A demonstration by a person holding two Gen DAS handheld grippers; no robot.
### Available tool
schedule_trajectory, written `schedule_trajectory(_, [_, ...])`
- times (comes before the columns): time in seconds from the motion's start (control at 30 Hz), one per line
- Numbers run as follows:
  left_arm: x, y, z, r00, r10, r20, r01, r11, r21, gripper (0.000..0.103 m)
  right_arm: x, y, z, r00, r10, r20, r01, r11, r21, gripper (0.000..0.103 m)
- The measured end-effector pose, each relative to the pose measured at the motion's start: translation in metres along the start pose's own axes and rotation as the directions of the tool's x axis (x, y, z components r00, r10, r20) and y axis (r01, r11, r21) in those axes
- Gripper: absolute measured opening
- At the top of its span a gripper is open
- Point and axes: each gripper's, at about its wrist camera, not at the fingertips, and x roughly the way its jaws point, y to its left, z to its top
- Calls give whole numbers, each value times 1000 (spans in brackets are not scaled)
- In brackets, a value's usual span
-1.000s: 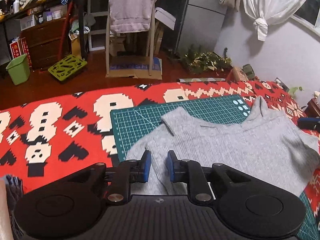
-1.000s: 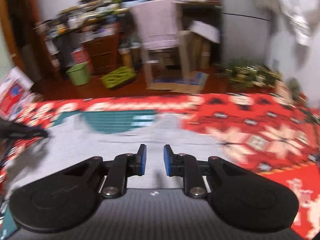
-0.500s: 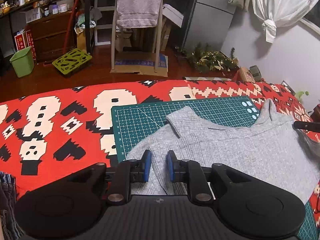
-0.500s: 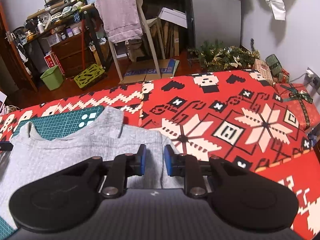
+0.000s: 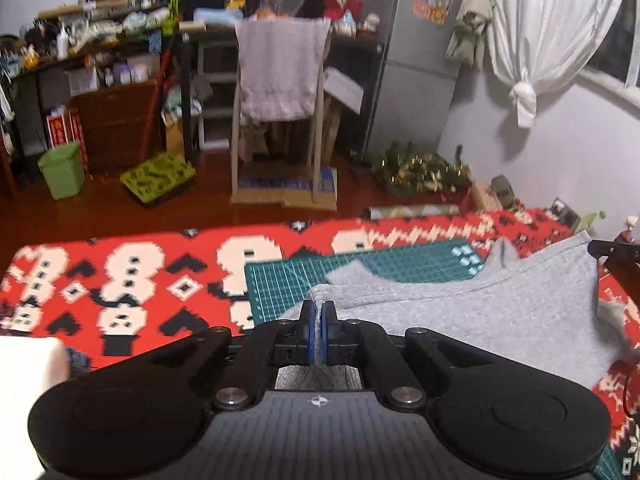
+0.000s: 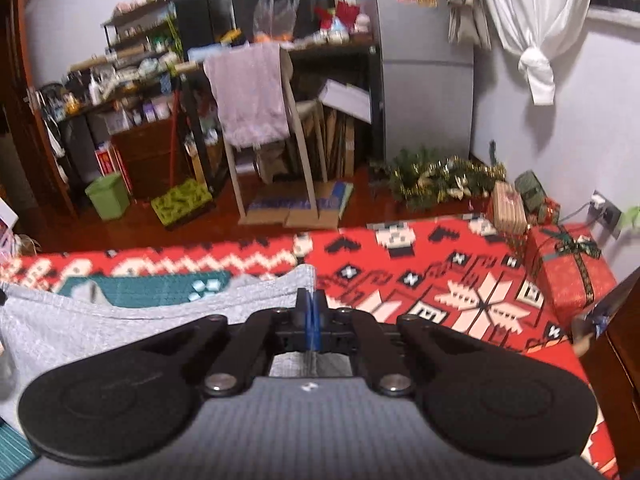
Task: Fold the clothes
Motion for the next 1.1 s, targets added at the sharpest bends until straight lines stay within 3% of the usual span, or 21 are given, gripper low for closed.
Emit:
schedule_trajectory(0.17, [-21, 2, 1, 999, 21, 51, -21, 1000, 13, 3, -9, 5, 9, 999, 16, 31, -16, 1000, -14, 1])
schedule_trajectory(0.57, [56, 25, -20, 992, 30, -123, -38, 997, -62, 4, 74, -10, -17, 990, -6, -138, 7, 1000, 10, 4])
schedule_trajectory(0.63, [59, 25, -24, 989, 38, -140, -48, 997, -65, 12, 78, -14, -20, 989, -8, -147, 12, 1000, 27, 11])
schedule_trajectory(0.67, [59, 26, -24, 989, 42, -141, -52, 996, -67, 15, 77, -17, -21, 989, -10, -145, 15, 999, 37, 13])
schedule_trajectory(0.73, [52, 27, -25, 990, 40, -133, -50, 996, -76, 38, 63, -20, -21, 991, -4, -132, 11, 999, 50, 16])
schedule_trajectory(0.77, [46, 28, -25, 992, 37, -124, -47, 995, -83, 41, 56, -21, -22, 992, -1, -124, 8, 998, 56, 16])
schedule_trajectory(0.93, [9, 30, -29, 992, -35, -118, 17, 988, -151, 39, 7, -25, -36, 988, 43, -149, -30, 996, 86, 16])
schedule_trajectory(1.1, [-23, 23, -57, 975, -132, -179, 85, 965, -250, 39, -36, -26, -65, 981, 63, -186, -41, 992, 122, 16])
